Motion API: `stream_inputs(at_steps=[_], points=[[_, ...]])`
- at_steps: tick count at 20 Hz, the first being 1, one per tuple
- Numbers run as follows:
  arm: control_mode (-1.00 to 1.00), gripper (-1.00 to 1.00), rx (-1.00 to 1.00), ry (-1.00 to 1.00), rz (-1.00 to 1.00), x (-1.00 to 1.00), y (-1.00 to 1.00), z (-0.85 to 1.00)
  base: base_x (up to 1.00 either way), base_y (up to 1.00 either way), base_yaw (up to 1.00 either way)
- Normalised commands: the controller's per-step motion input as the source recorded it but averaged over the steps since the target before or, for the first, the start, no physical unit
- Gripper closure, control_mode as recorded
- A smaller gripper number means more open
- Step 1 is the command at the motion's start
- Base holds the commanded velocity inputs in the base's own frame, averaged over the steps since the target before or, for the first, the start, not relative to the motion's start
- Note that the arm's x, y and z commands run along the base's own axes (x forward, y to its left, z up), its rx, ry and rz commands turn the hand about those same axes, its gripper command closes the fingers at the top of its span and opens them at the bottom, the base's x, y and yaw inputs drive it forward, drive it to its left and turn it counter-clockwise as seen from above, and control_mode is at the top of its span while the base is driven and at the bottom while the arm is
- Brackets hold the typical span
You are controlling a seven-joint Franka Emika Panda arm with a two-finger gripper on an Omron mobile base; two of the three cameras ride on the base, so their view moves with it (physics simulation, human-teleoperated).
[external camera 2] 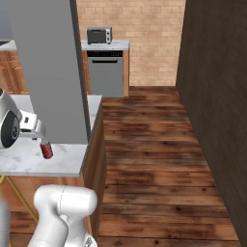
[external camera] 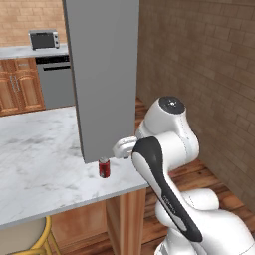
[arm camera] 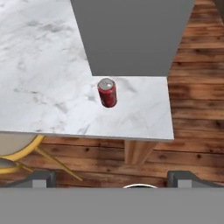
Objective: Four empty soda cans are scattered around the kitchen. Gather all the cans and cluster them next to the stove for recycling.
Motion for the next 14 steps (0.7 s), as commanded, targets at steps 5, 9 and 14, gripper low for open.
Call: stream_inputs(at_steps=[5,9,14], points=[[-1.00,-1.00,0.00,0.03,0.00,0.25,0.12,-0.18,0.00,0.00,0.00],[-1.00,-1.00,0.00,0.00,0.00,0.29,0.14,-0.18,0.00,0.00,0.00],[-1.00,-1.00,0.00,0.00,0.00,0.30,0.12,-0.13,0.00,0.00,0.00]])
